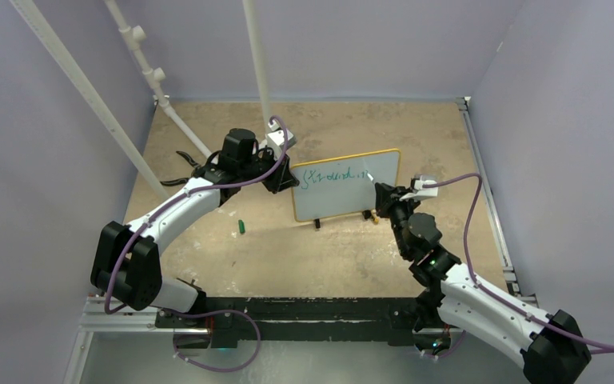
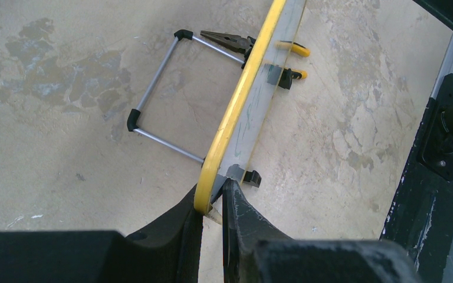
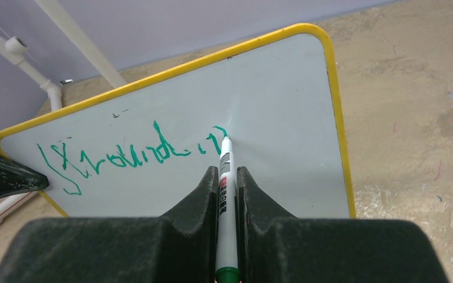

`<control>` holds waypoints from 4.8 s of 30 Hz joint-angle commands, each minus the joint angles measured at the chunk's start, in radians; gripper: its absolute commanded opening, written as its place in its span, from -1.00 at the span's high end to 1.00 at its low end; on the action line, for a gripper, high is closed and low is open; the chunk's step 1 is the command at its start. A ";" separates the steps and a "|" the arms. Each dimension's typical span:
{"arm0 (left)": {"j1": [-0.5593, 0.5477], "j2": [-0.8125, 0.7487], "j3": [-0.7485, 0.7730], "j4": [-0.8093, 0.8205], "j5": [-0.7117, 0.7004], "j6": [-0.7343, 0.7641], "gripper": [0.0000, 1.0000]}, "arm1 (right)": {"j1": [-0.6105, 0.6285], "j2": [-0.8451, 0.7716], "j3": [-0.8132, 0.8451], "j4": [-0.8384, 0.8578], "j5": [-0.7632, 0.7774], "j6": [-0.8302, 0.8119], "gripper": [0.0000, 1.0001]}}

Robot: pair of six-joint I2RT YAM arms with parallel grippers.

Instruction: Write a sentence on the whiteboard

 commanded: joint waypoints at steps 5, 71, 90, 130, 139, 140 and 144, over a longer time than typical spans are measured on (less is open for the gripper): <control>0.017 0.005 0.029 -0.017 -0.083 0.040 1.00 | -0.004 -0.019 -0.004 -0.016 0.023 0.030 1.00; 0.017 0.008 0.031 -0.019 -0.079 0.041 1.00 | -0.005 -0.046 0.018 0.009 0.096 0.007 1.00; 0.017 0.005 0.031 -0.021 -0.077 0.041 1.00 | -0.006 0.011 0.020 0.035 0.111 0.001 1.00; 0.017 0.012 0.029 -0.022 -0.077 0.044 1.00 | -0.005 0.040 0.067 0.119 0.119 -0.058 1.00; 0.017 0.012 0.031 -0.026 -0.087 0.046 1.00 | -0.004 -0.023 0.057 0.087 0.139 -0.049 1.00; 0.017 0.013 0.032 -0.026 -0.088 0.046 1.00 | -0.004 -0.034 0.053 0.067 0.135 -0.036 1.00; 0.017 0.013 0.032 -0.027 -0.088 0.044 1.00 | -0.004 -0.049 0.022 0.013 0.139 0.003 1.00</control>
